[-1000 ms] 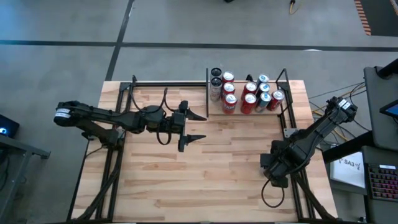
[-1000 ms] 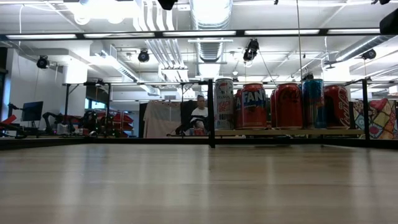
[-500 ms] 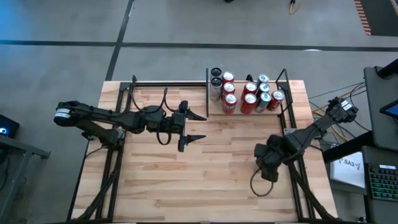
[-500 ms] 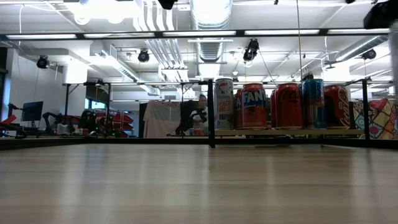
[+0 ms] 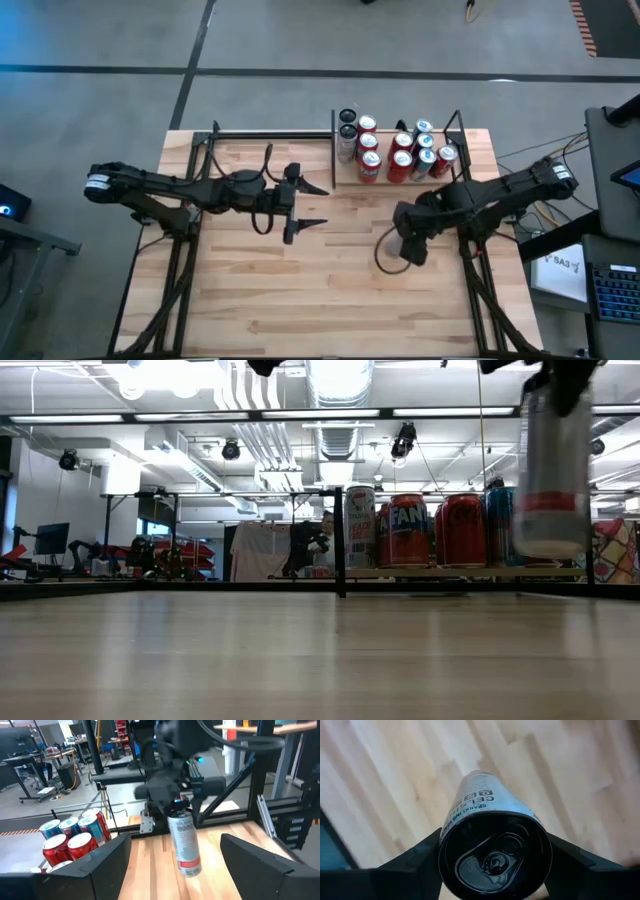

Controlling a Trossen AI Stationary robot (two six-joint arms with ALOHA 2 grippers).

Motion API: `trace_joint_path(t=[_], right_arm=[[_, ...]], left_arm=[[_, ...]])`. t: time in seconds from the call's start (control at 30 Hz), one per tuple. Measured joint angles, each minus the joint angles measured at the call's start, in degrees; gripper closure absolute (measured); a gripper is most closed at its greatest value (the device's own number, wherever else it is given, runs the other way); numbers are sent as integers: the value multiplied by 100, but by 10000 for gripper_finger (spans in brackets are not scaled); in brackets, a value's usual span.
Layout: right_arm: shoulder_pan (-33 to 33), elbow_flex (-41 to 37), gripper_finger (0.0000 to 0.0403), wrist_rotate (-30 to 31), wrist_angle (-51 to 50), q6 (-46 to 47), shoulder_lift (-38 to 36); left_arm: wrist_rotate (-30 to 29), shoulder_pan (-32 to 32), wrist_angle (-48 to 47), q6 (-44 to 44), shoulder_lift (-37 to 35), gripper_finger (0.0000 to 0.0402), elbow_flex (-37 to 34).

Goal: Place canned beverage on shelf
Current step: Put the white soda can on the shelf aligned with the other white soda cans

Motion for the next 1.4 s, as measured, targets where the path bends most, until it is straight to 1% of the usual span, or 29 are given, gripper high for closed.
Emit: trace_joint_path(t=[0.17, 0.33, 0.47, 0.53, 0.63, 0.8, 0.87, 1.0, 1.17, 1.23, 1.33, 1.4], right_arm=[[-447, 153, 153, 219, 266, -406, 129], [-749, 442, 152, 488, 657, -857, 510], [-888, 723, 152, 983, 847, -1002, 929], [-966, 870, 152, 1125, 871, -1119, 1136], [-1073, 1107, 152, 1157, 864, -1384, 1473], [-1213, 1507, 152, 1157, 949, -1751, 1974], [-1264, 1669, 152, 1161, 973, -1857, 2178], [-1367, 1941, 152, 1166, 1097, -1900, 2475], [-1470, 2199, 152, 1167, 1455, -1820, 2706], [-1488, 2285, 152, 1167, 1552, -1817, 2744], [-1489, 2424, 152, 1172, 1778, -1817, 2780], [-1487, 2515, 152, 1172, 1867, -1817, 2797]], left_arm=[[-2, 0, -312, 219, 0, 109, 0], [-2, -1, -538, 355, -1, 109, -55], [-2, 0, -559, 433, -32, 109, -284], [-2, 7, -486, 433, -87, 109, -475], [0, 7, -345, 398, -197, 109, -776], [1, 7, 228, 292, -342, 109, -1352], [0, 20, 251, 289, -376, 109, -1544], [2, 63, 292, 145, -385, 109, -1731], [-3, 100, 163, 121, -267, 109, -1738], [-231, 130, 96, 126, -260, 109, -1740], [-872, 162, 3, 83, -260, 109, -1740], [-1021, 175, -63, 44, -260, 109, -1742]])
